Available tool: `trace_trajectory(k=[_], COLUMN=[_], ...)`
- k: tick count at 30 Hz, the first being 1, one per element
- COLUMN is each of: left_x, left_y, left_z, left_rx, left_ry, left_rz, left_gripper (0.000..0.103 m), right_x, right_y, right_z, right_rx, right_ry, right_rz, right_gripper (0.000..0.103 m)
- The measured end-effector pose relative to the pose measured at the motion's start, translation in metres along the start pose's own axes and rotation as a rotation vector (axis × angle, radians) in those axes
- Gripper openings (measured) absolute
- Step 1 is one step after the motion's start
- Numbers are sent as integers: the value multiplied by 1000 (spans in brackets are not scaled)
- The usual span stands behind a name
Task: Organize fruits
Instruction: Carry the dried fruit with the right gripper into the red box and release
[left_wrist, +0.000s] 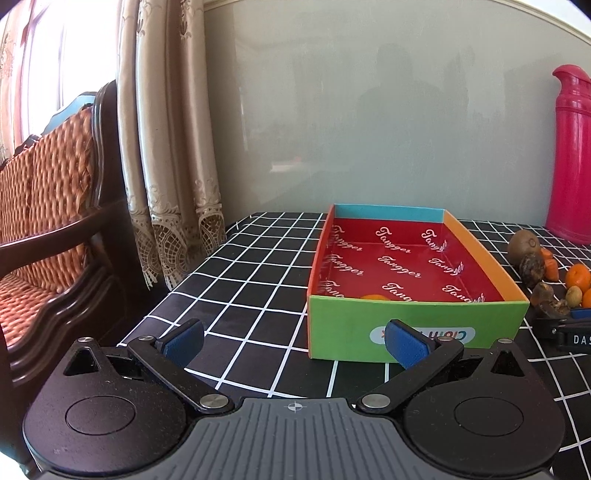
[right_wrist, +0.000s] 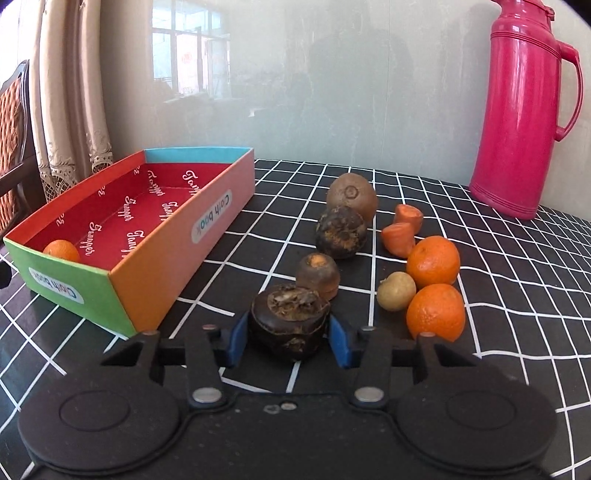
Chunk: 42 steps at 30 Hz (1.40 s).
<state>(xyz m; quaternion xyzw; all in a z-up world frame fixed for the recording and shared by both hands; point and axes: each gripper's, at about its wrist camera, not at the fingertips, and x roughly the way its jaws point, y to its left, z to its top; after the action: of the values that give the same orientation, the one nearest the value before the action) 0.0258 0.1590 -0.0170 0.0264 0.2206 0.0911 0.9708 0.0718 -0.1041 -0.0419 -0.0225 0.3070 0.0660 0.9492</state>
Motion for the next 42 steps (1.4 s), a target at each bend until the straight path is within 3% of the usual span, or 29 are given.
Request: trace_trajectory(k=[10,22,35,42], left_x=[-1,-3,0,1], left_y=[-3,2,16,27], left_z=[0,-5,-8,-11], left_rx=[0,3,-13,-26], left_ry=[-1,4,17,27], left_rz=[-4,9,28,48], left_gripper=[103,103,103,103], right_x=[-13,-42,-48,-37], right_y=[-2,11,53,78], right_z=[5,21,28,31], right_rx=[-2,0,-36,-51], right_ry=[-13,-95,-193,-189], right_rz=[-5,16,90,120], right_gripper=[45,45,45,45])
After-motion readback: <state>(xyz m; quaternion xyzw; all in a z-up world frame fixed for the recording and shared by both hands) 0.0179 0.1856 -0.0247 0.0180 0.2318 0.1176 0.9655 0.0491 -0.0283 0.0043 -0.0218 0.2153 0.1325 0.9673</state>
